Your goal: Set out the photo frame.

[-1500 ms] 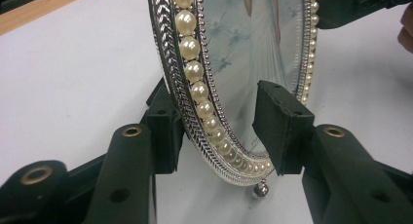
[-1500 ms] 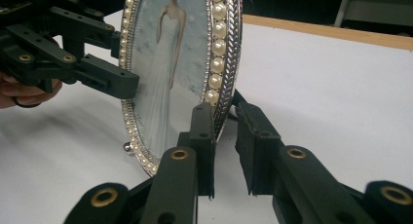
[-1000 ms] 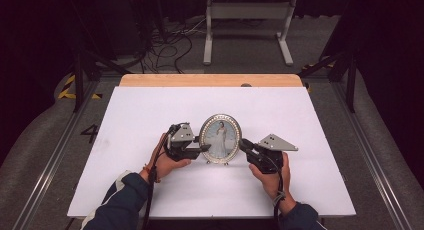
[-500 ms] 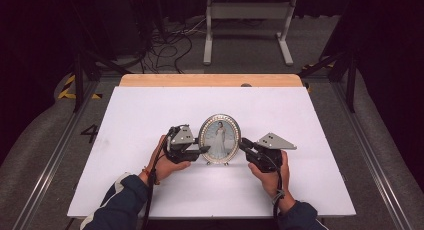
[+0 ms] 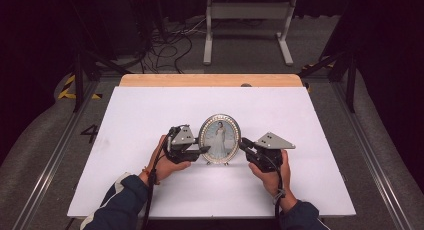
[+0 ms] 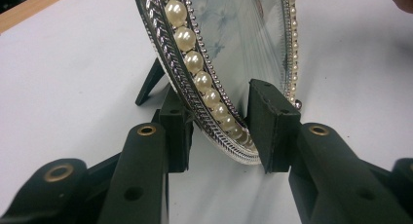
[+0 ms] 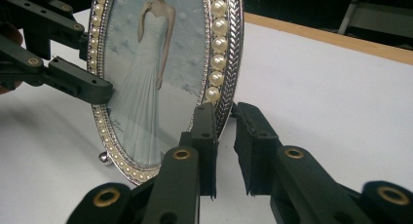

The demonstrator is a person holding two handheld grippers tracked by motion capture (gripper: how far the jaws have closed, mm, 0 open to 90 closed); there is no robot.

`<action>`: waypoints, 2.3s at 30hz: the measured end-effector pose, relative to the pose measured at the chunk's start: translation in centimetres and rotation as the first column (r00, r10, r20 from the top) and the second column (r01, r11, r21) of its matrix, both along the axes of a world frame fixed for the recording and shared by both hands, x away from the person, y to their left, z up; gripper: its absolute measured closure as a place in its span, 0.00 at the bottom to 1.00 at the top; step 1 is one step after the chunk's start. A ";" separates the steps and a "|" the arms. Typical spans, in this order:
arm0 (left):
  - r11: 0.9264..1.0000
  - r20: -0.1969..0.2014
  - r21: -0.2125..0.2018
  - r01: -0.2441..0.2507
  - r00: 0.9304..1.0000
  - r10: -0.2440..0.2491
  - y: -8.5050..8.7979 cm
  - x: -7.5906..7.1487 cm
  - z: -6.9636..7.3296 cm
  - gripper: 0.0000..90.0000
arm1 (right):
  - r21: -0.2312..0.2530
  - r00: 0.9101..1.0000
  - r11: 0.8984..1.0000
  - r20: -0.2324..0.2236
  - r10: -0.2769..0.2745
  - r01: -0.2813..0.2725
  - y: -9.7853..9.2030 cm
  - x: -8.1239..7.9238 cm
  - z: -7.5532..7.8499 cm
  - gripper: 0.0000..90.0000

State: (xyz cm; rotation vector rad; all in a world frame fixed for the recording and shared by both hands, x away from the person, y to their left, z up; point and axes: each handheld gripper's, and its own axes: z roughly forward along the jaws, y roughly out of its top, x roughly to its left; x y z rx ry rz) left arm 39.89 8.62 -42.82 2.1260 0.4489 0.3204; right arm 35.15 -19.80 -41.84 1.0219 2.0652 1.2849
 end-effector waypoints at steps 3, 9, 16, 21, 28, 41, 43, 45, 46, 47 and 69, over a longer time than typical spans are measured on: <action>1.000 0.004 0.006 -0.003 1.000 0.003 0.0 -0.1 0.0 0.69 | -0.003 1.000 1.000 -0.001 0.002 -0.002 0.0 0.0 0.0 0.86; 1.000 0.011 0.010 -0.004 1.000 0.003 -0.1 -0.1 0.0 0.68 | -0.022 1.000 1.000 0.003 -0.001 0.001 0.1 0.0 0.1 0.85; 0.999 0.027 0.032 -0.005 1.000 0.005 0.0 -0.2 0.2 0.66 | -0.067 1.000 0.998 0.013 0.006 -0.005 0.2 -0.1 0.2 0.82; 0.999 0.060 0.046 -0.010 0.998 0.007 0.3 -0.6 0.4 0.61 | -0.116 1.000 0.993 0.019 0.023 -0.021 0.4 -0.2 0.4 0.74; 0.998 0.084 0.062 -0.011 0.996 0.006 0.5 -1.1 0.7 0.50 | -0.143 0.999 0.989 0.010 0.034 -0.032 0.5 -0.3 0.7 0.59; 0.996 0.078 0.073 -0.059 0.995 0.054 0.4 -1.0 0.4 0.17 | -0.180 0.998 0.982 -0.042 0.041 -0.048 0.7 0.2 -0.1 0.26; 0.995 0.074 0.073 -0.065 0.995 0.060 0.4 -1.0 0.3 0.14 | -0.181 0.998 0.982 -0.054 0.043 -0.052 0.8 0.4 -0.3 0.22; 0.996 0.065 0.063 -0.059 0.996 0.055 0.4 -0.9 0.3 0.11 | -0.181 0.996 0.982 -0.071 0.049 -0.061 0.8 0.5 -0.5 0.18; 0.996 0.064 0.064 -0.059 0.996 0.055 0.4 -0.9 0.2 0.10 | -0.186 0.996 0.981 -0.076 0.048 -0.062 0.8 0.6 -0.6 0.16; 0.996 0.064 0.072 -0.052 0.997 0.048 0.4 -0.9 0.2 0.09 | -0.189 0.996 0.980 -0.083 0.045 -0.060 0.8 0.7 -0.7 0.15; 0.998 0.165 0.035 -0.047 0.985 0.041 1.3 -2.0 1.2 0.08 | -0.185 0.995 0.977 -0.036 0.096 -0.101 1.0 -0.1 -0.1 0.14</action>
